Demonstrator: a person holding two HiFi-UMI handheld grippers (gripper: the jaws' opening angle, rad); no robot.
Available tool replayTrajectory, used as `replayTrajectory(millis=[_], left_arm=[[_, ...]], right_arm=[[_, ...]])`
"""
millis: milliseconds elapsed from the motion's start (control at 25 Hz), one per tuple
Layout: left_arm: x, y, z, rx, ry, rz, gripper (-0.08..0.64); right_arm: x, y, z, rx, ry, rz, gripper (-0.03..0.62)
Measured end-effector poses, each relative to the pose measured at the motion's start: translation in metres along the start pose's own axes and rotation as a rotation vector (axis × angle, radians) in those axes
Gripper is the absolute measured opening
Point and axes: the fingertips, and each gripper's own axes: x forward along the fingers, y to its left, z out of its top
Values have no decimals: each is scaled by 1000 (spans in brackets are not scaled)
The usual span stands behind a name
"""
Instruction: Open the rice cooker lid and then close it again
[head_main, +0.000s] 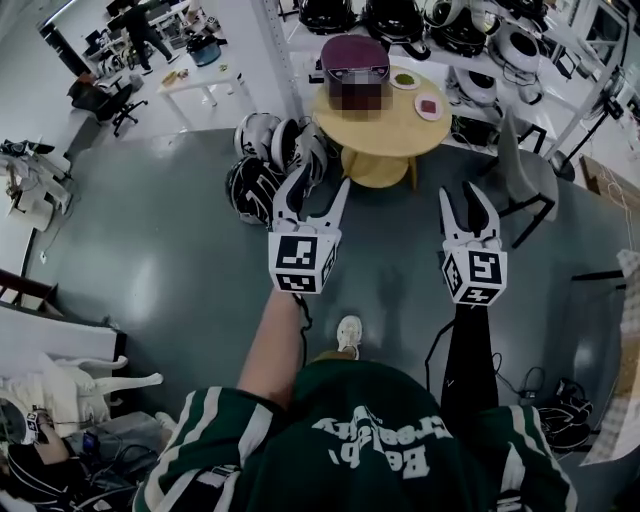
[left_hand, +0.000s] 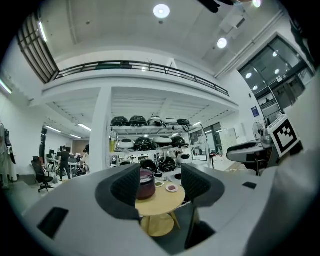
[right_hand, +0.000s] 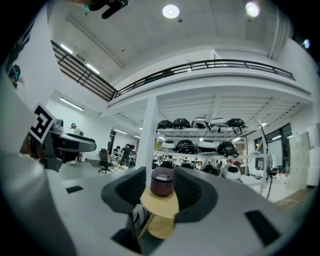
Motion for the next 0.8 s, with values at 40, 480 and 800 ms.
replayTrajectory(millis=[40, 480, 800], left_arm=[[9, 6, 1, 0, -3, -5, 245], [93, 74, -4, 11, -22, -29, 245], [142, 87, -25, 0, 2, -60, 245]], right_arm=[[11, -1, 2, -1, -5, -3, 181], [122, 4, 0, 3, -8, 14, 204], [175, 0, -22, 20, 31, 51, 232]])
